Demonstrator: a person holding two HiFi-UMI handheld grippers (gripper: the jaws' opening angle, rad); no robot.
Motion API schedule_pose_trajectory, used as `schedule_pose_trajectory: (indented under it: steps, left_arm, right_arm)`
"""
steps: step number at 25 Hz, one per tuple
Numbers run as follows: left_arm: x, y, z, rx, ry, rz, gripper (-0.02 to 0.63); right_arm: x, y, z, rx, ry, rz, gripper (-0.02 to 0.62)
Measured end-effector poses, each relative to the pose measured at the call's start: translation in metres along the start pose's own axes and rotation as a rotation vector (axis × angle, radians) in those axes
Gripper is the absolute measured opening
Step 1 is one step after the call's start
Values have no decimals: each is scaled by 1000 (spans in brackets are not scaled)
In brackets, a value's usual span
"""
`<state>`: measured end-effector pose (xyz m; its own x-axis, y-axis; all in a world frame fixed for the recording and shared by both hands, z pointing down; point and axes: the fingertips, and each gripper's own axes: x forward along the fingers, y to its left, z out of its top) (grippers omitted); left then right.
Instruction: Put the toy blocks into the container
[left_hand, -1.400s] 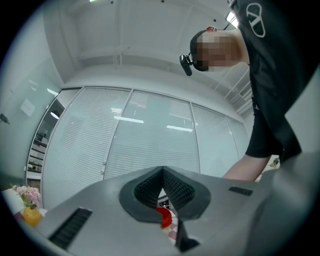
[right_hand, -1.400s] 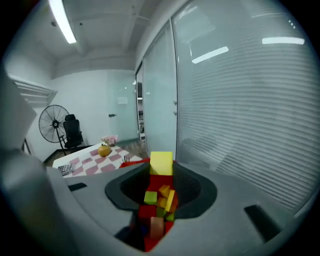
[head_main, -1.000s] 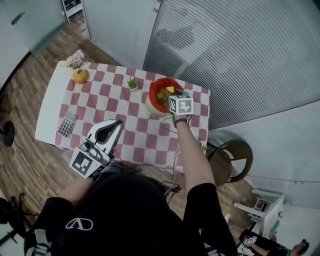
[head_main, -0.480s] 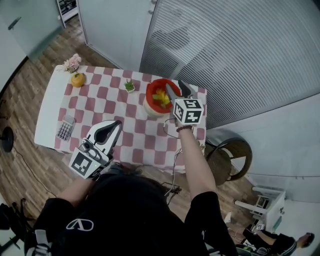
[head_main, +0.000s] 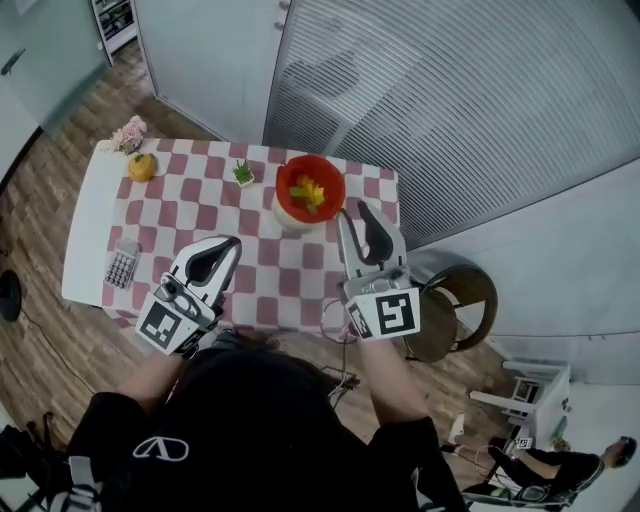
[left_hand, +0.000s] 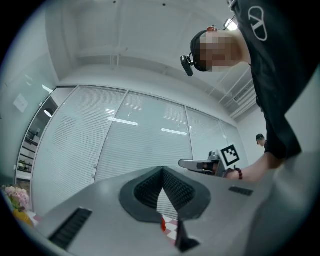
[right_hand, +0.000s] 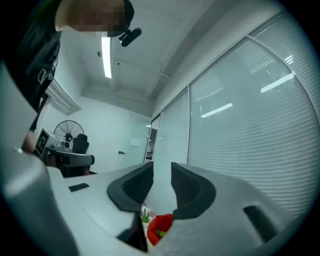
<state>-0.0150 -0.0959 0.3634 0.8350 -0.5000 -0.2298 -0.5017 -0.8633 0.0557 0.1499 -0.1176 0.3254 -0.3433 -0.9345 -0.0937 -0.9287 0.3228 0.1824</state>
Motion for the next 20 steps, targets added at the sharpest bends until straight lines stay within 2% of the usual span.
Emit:
schedule_pose_trajectory:
  steps: [4,8,13,20]
  left_arm:
    - [9,-8,11,-6,-29,-16,6]
    - [7,-12,-1,-6,0,-37,6]
    - [8,-19,0,-6,0,-53,6]
    - [9,-20,3,-6,-18,-46,6]
  right_arm:
    - [-30,15,6,-2,-38,-36,76]
    - [-49,21,2,25,-51,-88,6]
    - [-68,29,-17,91,-30,-106,5]
    - [-83,36,-35,122,-14,-135,5]
